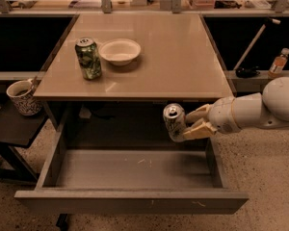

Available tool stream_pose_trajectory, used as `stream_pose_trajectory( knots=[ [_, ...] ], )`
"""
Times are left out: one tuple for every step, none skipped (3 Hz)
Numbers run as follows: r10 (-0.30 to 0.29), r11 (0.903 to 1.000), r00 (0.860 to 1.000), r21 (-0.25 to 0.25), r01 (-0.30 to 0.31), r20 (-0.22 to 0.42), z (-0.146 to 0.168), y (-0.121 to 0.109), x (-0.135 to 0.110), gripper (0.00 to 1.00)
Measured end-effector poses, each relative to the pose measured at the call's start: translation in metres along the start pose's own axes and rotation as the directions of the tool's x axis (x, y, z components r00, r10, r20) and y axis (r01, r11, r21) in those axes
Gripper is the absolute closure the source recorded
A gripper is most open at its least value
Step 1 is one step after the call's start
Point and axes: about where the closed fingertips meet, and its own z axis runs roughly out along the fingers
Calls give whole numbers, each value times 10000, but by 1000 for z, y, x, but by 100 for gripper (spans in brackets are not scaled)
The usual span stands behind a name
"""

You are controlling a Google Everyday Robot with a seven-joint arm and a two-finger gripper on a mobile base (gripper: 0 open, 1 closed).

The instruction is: Place 7up can into top drawer

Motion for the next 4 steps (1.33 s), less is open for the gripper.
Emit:
stream_pose_trajectory(
  knots=[
    [410,9974,9991,-585,-416,-115,41,19,32,100],
    [577,9914,9981,-1163,-600,-225,66,52,56,100],
    [591,9904,9979,-1234,-618,-256,68,56,57,100],
    [591,9904,9979,-1235,-618,-256,68,56,57,81]
  ],
)
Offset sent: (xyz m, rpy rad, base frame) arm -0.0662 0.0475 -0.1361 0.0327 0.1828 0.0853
